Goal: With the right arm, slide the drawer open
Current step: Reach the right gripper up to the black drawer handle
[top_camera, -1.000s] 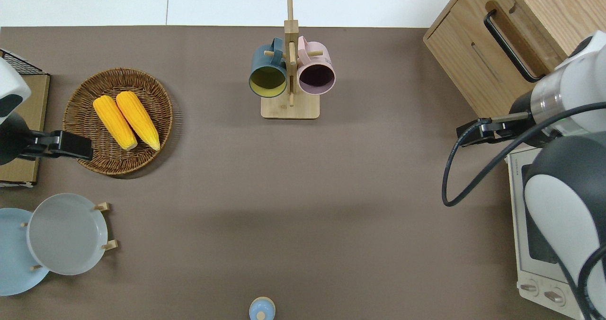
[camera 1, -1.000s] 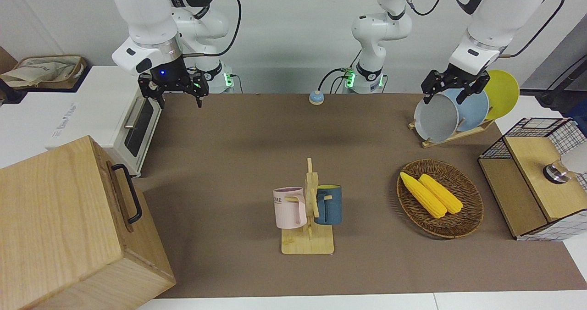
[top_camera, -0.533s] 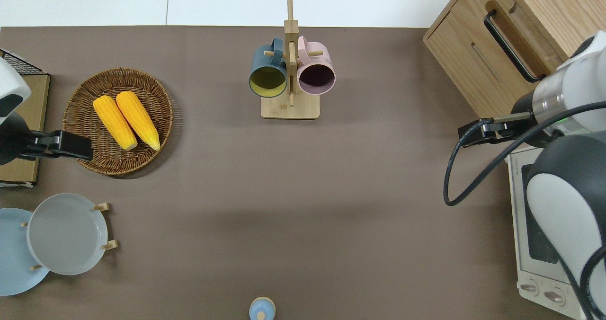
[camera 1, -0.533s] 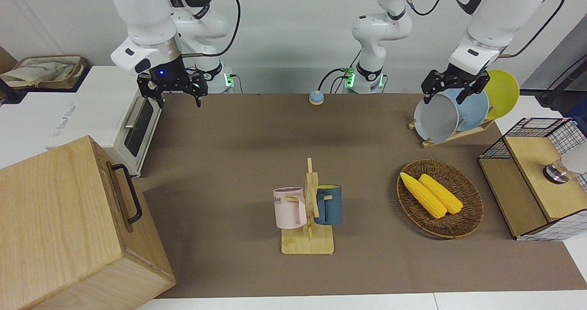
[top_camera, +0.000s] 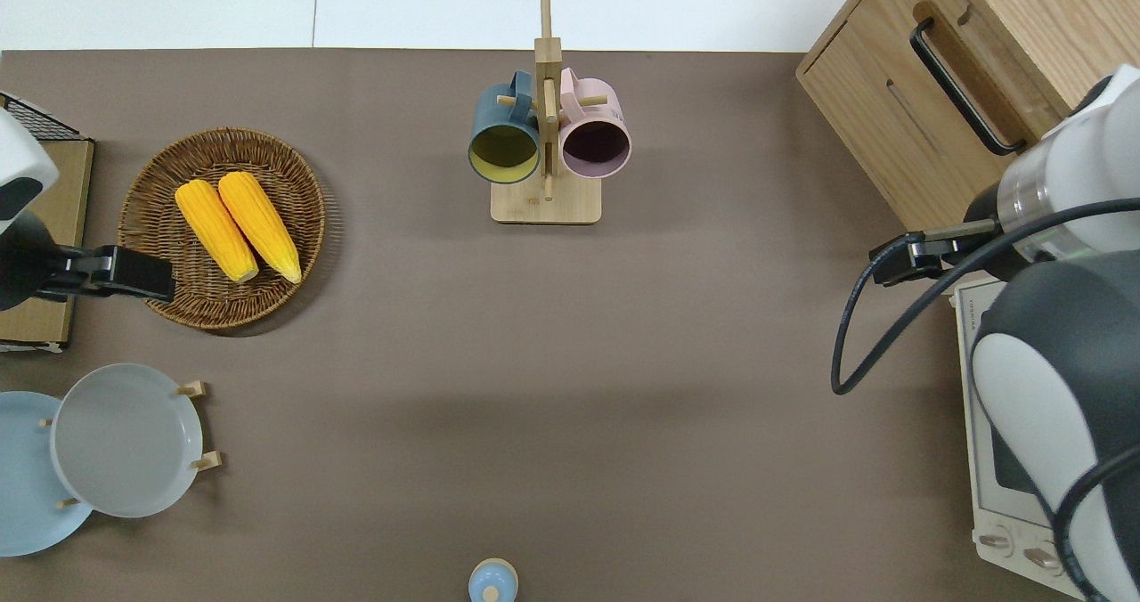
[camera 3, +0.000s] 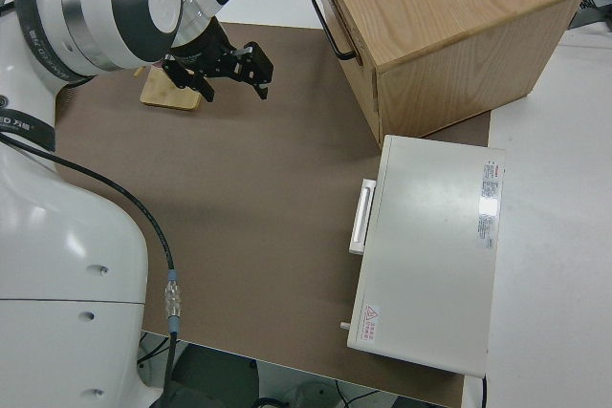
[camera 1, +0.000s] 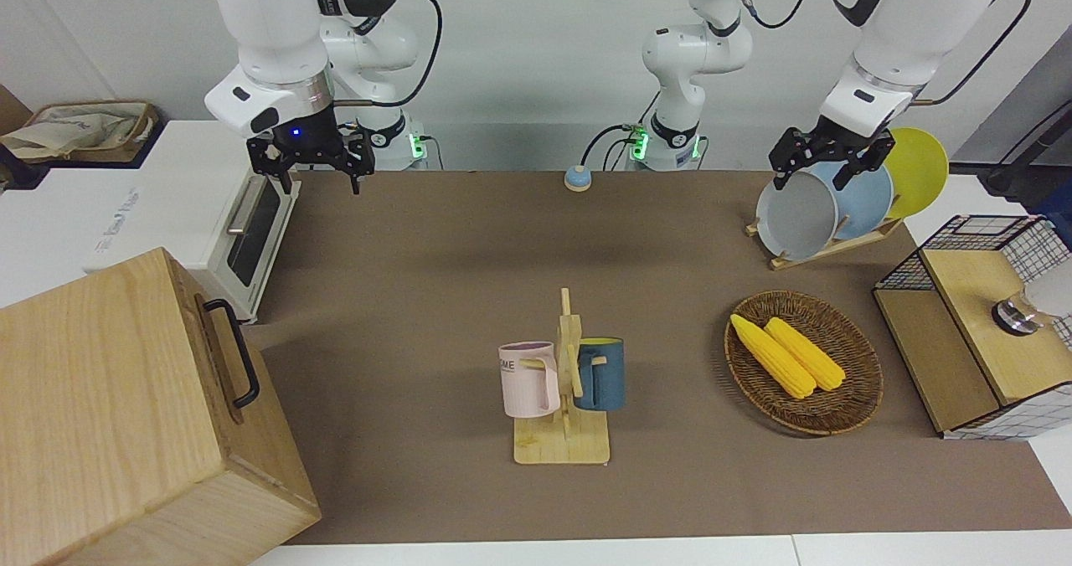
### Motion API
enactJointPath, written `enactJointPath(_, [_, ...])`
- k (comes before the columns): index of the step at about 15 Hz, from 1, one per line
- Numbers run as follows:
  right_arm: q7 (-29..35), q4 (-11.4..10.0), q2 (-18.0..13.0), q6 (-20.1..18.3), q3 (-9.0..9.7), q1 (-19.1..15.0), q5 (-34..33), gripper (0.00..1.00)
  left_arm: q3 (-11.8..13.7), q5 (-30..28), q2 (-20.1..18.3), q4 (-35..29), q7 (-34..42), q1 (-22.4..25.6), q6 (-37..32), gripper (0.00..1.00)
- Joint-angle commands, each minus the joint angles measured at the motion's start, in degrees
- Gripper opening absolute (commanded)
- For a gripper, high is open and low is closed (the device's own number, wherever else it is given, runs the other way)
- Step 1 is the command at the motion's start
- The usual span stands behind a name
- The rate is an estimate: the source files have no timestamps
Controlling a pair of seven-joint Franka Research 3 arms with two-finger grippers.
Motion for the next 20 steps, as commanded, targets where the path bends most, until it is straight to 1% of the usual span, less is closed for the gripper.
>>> enactJointPath(1, [0.46, -0.04, 0.43, -1.01, 0.74, 4.25, -9.06, 0.985, -0.37, 0.98, 0.65, 1.49, 0.56, 0.22, -1.13, 0.99])
enactJointPath(3, [0.46, -0.65, 0.52, -0.93, 0.74, 6.97, -13.91, 0.985, -0.37, 0.98, 0.65, 1.49, 0.56, 0.22, -1.13, 0.99])
enactJointPath(6, [0.55, -2.49, 0.61, -0.4, 0.91, 9.35, -21.2, 0.987, -0.37, 0.98, 0.74, 1.49, 0.56, 0.22, -1.13, 0.99])
enactJointPath(8, [0.46, -2.94, 1.22, -0.14, 1.44, 9.97, -25.95, 0.985, -0.37, 0.98, 0.65, 1.4, 0.56, 0.22, -1.13, 1.0])
enactJointPath(9, [0.46, -2.94, 1.75, 0.13, 2.22, 9.97, -28.15, 0.987, -0.37, 0.98, 0.65, 1.4, 0.56, 0.22, -1.13, 0.99])
enactJointPath(10, [0.46, -3.03, 2.28, 0.91, 2.93, 9.97, -30.17, 0.987, -0.37, 0.98, 0.65, 1.4, 0.56, 0.22, -1.13, 0.99])
enactJointPath(11, [0.55, -3.55, 2.63, 1.53, 3.54, 9.97, -32.37, 0.987, -0.37, 0.98, 0.65, 1.49, 0.56, 0.22, -1.13, 0.99])
enactJointPath(14, [0.72, -6.45, 2.72, 5.39, 5.12, 9.97, -39.31, 0.987, -0.37, 0.98, 0.65, 1.49, 0.56, 0.22, -1.13, 0.99])
enactJointPath(15, [0.81, -6.8, 3.24, 6.53, 5.65, 9.97, -41.85, 0.987, -0.37, 0.98, 0.65, 1.4, 0.56, 0.22, -1.13, 0.99])
enactJointPath(17, [0.9, -7.24, 4.3, 8.38, 6.01, 10.41, -46.43, 0.987, -0.37, 0.98, 0.65, 1.4, 0.56, 0.22, -1.13, 0.99])
enactJointPath(20, [3.26, -7.86, 6.67, 11.02, 6.01, 11.29, -53.37, 0.987, -0.37, 0.98, 0.65, 1.49, 0.56, 0.22, -1.13, 0.99])
